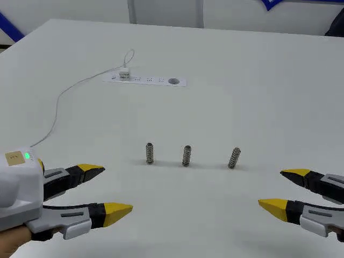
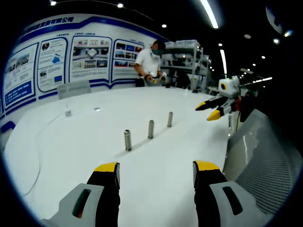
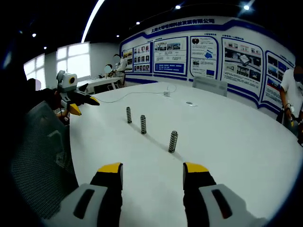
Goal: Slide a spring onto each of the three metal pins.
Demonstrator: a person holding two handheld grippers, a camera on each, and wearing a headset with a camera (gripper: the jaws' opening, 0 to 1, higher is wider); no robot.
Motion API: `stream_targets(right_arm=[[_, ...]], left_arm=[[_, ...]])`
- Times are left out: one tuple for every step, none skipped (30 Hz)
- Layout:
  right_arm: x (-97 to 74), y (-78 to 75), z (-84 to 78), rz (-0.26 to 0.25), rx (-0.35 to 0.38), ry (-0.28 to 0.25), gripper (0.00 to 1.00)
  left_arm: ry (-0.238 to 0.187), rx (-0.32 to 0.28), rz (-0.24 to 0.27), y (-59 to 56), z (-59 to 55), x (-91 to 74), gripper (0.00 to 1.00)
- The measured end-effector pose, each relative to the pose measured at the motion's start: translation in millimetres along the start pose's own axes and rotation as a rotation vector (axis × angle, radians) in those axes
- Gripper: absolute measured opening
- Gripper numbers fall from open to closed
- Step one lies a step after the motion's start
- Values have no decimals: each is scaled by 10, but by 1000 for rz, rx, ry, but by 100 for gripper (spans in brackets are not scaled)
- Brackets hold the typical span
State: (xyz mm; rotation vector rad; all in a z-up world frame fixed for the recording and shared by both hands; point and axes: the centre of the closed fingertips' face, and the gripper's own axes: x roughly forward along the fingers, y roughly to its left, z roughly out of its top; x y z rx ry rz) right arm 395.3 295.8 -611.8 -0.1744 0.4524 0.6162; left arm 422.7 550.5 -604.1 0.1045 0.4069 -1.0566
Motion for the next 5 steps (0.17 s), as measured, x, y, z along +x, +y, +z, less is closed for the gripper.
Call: stream_targets(right_arm=[[0,-2,1,-1,4,-3,52],[0,-6,1,-3,5,-4,52],[-2,-9,-1,-4,7,-5,52],[-6,-4,-4,-5,10,-5,52],[-9,-2,-6,-6,9,-6,52]], left_arm=[[0,-1,-1,-3,-3,2,64],[2,-1,-2,-7,-7,4,64],[3,0,-2,-10,-11,6,64],[4,-1,-4,-16,-15,9,64],[4,-1,-5,-19,-15,11,64]])
